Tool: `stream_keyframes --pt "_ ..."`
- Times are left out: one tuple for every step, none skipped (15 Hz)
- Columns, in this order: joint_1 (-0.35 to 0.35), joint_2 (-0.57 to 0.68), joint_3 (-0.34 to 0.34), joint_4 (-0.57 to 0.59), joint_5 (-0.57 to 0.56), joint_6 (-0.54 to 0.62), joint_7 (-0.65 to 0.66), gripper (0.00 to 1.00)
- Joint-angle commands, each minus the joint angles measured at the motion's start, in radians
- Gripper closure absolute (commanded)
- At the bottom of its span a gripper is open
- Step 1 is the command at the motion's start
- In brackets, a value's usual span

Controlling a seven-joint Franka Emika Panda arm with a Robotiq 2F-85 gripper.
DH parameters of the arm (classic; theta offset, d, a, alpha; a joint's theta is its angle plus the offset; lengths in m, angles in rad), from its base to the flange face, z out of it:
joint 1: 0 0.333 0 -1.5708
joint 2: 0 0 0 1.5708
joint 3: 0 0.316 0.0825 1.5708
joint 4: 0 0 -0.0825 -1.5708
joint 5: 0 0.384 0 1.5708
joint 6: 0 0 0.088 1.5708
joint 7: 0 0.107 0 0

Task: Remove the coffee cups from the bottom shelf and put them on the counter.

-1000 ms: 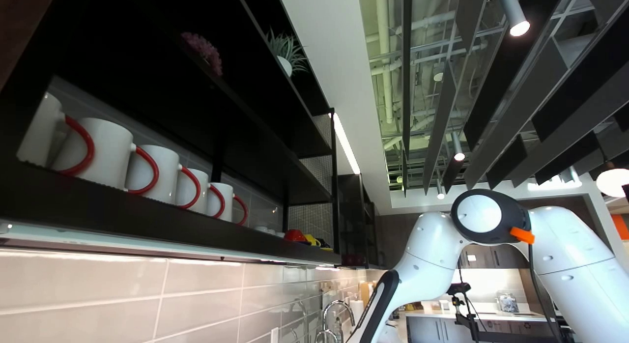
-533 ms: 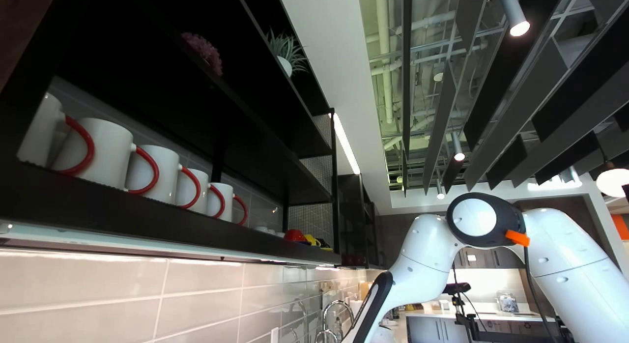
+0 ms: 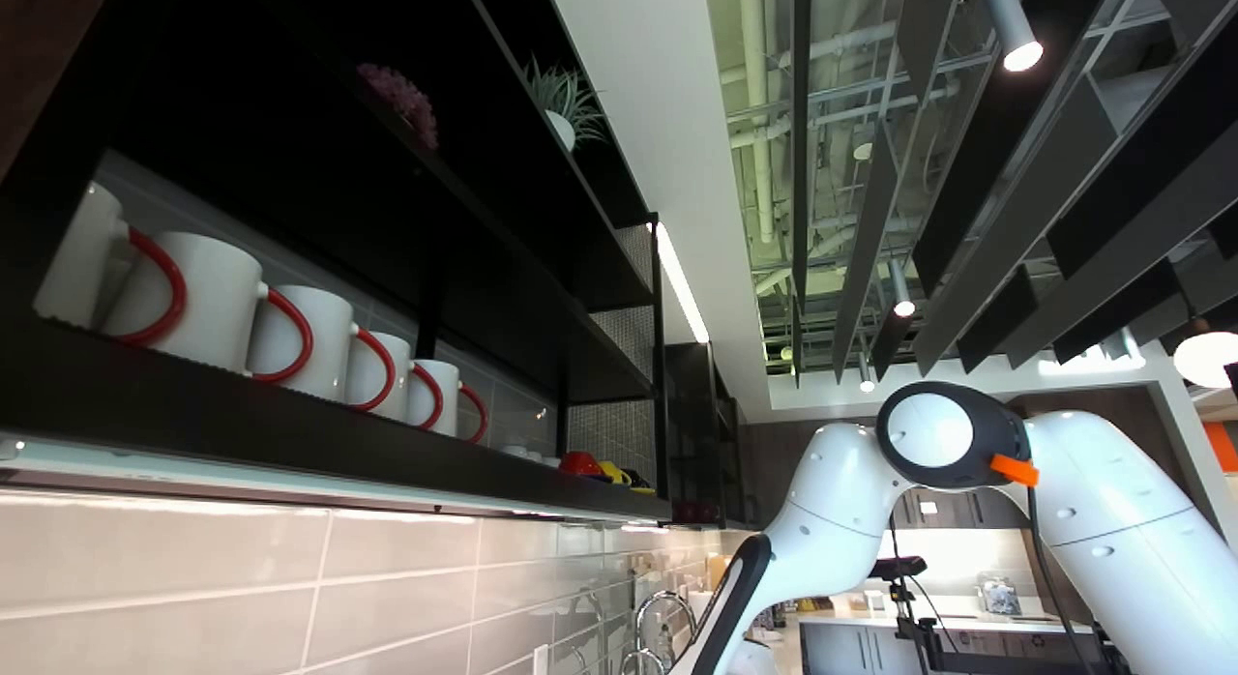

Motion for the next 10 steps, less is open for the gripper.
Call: stream_keyframes --pt "-0.026 0.007 0.006 0.008 0.028 0.0 -0.025 0.99" --pt "-0.03 0.006 0.006 0.007 0.029 0.002 -0.024 0.99" --pt "-0.037 0.003 0.005 0.005 0.031 0.002 -0.023 0.99" --pt "-0.043 -0.001 0.005 0.002 0.033 0.002 -0.023 0.99" --pt "-0.049 -0.003 0.004 0.0 0.034 0.003 -0.021 0.99" --pt "-0.054 -0.004 0.004 -0.002 0.033 0.004 -0.02 0.99" --pt "-0.059 -0.004 0.005 -0.003 0.033 0.002 -0.02 0.99" --pt "-0.061 -0.004 0.003 -0.007 0.028 0.005 -0.014 0.99" --pt "-0.063 -0.005 0.003 -0.011 0.029 0.008 -0.012 0.99" --pt "-0.068 -0.006 0.005 -0.014 0.033 0.009 -0.014 0.99"
